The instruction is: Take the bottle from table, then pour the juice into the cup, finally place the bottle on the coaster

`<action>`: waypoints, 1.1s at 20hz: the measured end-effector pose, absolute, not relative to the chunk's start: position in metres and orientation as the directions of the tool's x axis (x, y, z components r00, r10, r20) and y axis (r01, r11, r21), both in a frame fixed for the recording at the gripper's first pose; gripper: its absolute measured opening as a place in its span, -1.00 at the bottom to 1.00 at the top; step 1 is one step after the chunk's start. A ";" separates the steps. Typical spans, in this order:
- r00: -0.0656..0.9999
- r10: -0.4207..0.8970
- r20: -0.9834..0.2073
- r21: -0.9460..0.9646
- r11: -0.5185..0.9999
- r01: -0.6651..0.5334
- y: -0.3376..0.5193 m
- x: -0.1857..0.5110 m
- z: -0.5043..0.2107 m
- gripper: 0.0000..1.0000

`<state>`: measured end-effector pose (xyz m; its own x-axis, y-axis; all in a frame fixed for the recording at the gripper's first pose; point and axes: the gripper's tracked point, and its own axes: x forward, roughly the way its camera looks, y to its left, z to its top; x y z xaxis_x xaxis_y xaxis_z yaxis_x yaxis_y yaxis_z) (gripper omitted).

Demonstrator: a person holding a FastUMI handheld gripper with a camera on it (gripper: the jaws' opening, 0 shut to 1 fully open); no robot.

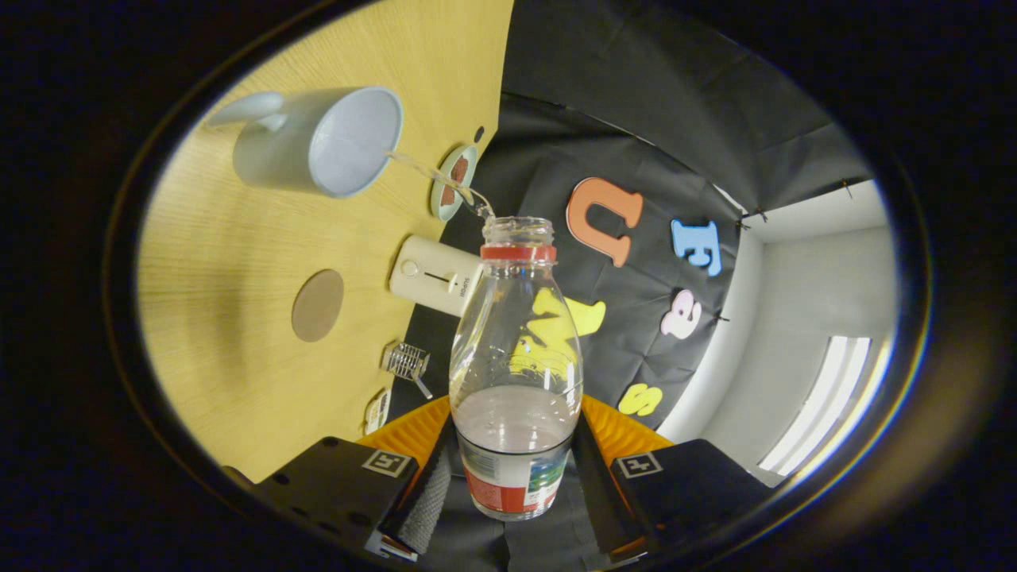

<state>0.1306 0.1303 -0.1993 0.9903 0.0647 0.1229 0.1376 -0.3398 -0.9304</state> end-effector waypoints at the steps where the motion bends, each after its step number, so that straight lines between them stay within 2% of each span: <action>1: 0.990 0.062 0.123 -0.930 -0.340 0.137 0.130 0.130 -0.198 0.58; 22: 0.980 0.100 0.173 -0.870 -0.452 0.199 0.144 0.121 -0.180 0.58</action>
